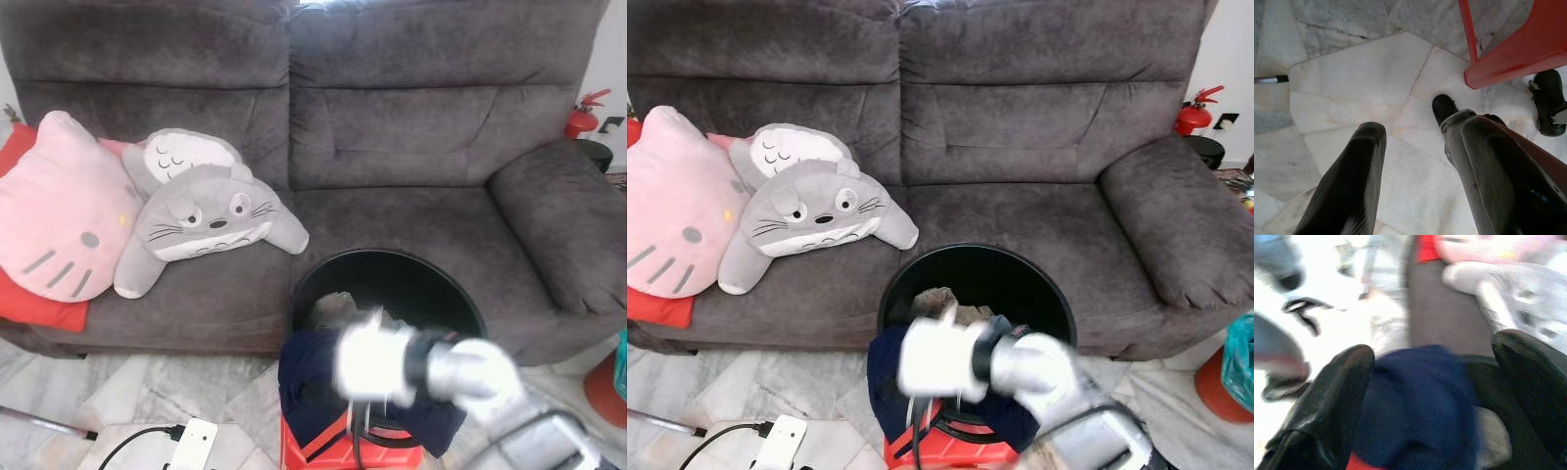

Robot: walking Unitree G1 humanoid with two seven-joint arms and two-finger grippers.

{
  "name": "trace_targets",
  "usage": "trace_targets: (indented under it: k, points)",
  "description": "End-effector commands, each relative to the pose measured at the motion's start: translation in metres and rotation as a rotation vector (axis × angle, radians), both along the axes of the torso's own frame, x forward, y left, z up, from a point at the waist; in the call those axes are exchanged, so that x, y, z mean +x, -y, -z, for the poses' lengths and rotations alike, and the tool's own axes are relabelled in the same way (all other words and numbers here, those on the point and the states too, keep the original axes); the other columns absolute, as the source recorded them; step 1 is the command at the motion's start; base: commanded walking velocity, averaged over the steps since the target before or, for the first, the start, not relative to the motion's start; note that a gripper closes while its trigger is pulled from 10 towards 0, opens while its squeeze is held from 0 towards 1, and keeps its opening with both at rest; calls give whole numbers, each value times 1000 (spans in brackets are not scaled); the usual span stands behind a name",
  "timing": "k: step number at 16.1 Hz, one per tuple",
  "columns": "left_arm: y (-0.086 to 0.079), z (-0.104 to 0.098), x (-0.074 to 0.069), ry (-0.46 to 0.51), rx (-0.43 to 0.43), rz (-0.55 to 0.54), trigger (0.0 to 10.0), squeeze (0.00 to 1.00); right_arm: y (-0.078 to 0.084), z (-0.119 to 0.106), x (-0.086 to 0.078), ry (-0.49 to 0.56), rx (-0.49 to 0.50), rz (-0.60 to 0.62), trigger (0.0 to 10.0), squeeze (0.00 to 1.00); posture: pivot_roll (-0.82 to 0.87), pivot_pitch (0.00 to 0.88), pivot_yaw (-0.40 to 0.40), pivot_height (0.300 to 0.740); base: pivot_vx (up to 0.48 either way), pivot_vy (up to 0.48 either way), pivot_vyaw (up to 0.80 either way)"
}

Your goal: Hang hanger

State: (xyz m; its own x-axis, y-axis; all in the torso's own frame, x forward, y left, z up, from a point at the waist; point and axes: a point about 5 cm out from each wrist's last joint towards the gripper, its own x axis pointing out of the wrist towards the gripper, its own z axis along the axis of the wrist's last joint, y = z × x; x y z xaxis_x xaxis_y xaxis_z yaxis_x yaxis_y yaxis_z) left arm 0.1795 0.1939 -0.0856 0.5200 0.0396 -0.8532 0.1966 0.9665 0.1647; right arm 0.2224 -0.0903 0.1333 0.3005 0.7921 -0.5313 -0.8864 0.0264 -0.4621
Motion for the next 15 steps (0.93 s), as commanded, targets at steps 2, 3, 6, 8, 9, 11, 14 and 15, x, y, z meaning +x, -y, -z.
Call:
trace_targets:
  k: [2,3,6,8,9,11,14,15]
  points:
    - [-2,1,-3,-15,12,-5,10000,0,-4,-7,7,65,25,8,10000,0,-165,37,8,740,0,0,0]
    - [-2,1,-2,-8,20,-9,10000,0,-1,-14,27,139,115,168,10000,0,-168,37,9,740,0,0,0]
    - [-3,1,-2,3,26,-14,10000,0,2,-29,48,214,338,454,10000,0,-179,36,17,740,0,0,0]
    - [-4,0,-2,8,28,-15,10000,0,-12,-32,44,223,537,615,10000,0,-176,34,17,740,0,0,0]
    - [-4,0,-2,12,29,-18,10000,0,-13,-31,44,219,596,689,10000,0,-176,34,17,740,0,0,0]
    - [-4,0,-2,21,33,-25,10000,0,2,-21,45,138,757,974,10000,0,-172,29,18,740,0,0,0]
    - [-6,0,-2,23,42,-26,10000,0,26,-5,46,138,730,1137,10000,0,-170,23,23,740,0,0,0]
    - [-7,0,-2,19,44,-22,10000,0,31,-3,48,132,748,1172,10000,0,-167,20,23,740,0,0,0]
